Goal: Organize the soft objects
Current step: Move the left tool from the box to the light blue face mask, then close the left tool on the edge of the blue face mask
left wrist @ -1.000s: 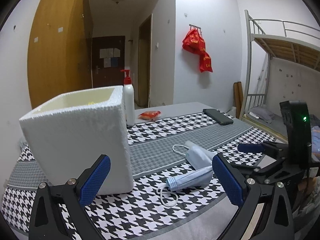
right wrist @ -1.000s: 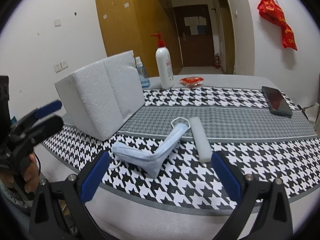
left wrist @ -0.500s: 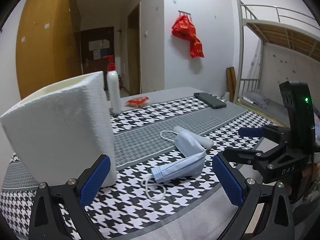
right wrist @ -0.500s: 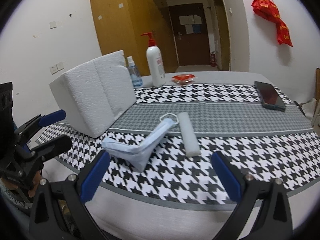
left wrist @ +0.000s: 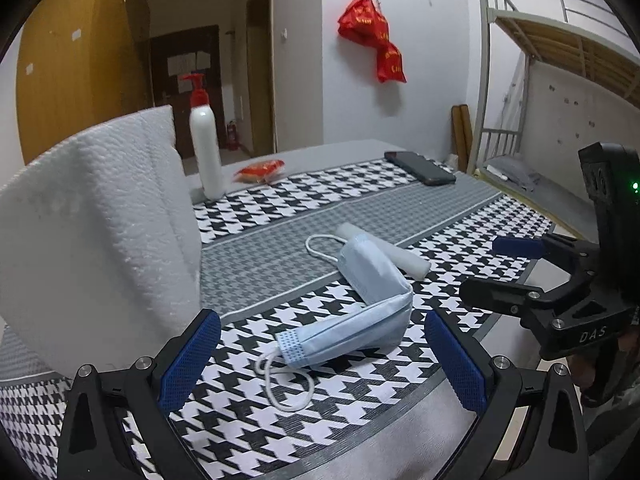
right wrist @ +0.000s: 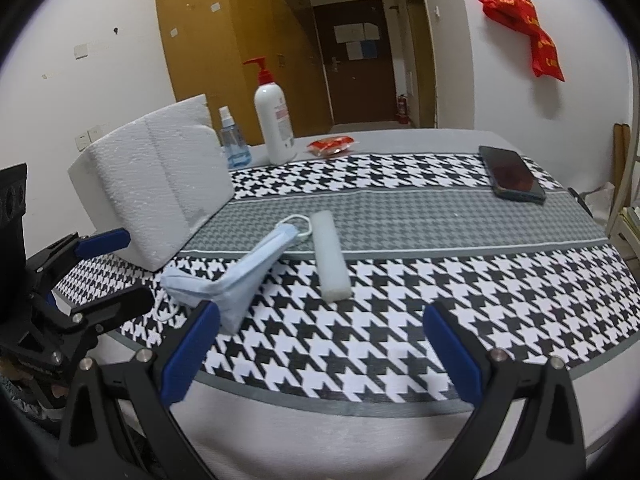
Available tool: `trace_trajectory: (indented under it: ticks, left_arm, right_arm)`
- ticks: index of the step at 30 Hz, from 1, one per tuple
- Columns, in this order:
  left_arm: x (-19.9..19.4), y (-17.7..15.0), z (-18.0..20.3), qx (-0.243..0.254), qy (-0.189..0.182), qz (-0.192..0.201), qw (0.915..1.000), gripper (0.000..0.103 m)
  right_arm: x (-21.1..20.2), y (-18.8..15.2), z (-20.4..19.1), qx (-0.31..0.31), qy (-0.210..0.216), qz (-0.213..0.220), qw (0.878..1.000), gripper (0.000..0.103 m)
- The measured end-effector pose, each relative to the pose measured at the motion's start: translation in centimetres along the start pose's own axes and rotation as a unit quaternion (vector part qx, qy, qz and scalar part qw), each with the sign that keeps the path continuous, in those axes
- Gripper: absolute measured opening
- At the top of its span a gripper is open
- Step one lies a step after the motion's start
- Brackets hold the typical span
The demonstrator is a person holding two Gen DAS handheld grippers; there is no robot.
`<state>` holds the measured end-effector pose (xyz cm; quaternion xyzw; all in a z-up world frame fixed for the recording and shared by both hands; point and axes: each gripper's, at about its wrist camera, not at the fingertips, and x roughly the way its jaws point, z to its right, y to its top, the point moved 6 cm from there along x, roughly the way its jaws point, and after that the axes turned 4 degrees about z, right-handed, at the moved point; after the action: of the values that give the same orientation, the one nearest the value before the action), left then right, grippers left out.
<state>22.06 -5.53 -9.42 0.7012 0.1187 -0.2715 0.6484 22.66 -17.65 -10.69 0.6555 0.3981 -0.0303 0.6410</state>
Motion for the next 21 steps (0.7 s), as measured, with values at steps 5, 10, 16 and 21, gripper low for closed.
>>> trace_trajectory:
  ticks: [5, 10, 16, 21]
  left_arm:
    - [1.1, -0.1, 0.6, 0.007, -0.007, -0.014, 0.9998, 0.102]
    - [2.1, 0.1, 1.3, 0.008, -0.018, -0.035, 0.9992, 0.102]
    - [3.7, 0.3, 1.9, -0.001, -0.018, -0.056, 0.9983, 0.102]
    - [4.7, 0.0, 1.6, -0.016, -0.006, -0.070, 0.9974, 0.100]
  right_arm:
    - [0.7, -0.3, 0.5, 0.003, 0.001, -0.010, 1.000, 0.102]
    - [1.0, -0.2, 1.3, 0.012, -0.007, -0.009, 1.000, 0.102]
    - [0.7, -0.4, 2.9, 0.031, -0.022, -0.016, 0.999, 0.102]
    - [0.4, -0.5, 3.6, 0.039, -0.028, -0.013, 0.999, 0.102]
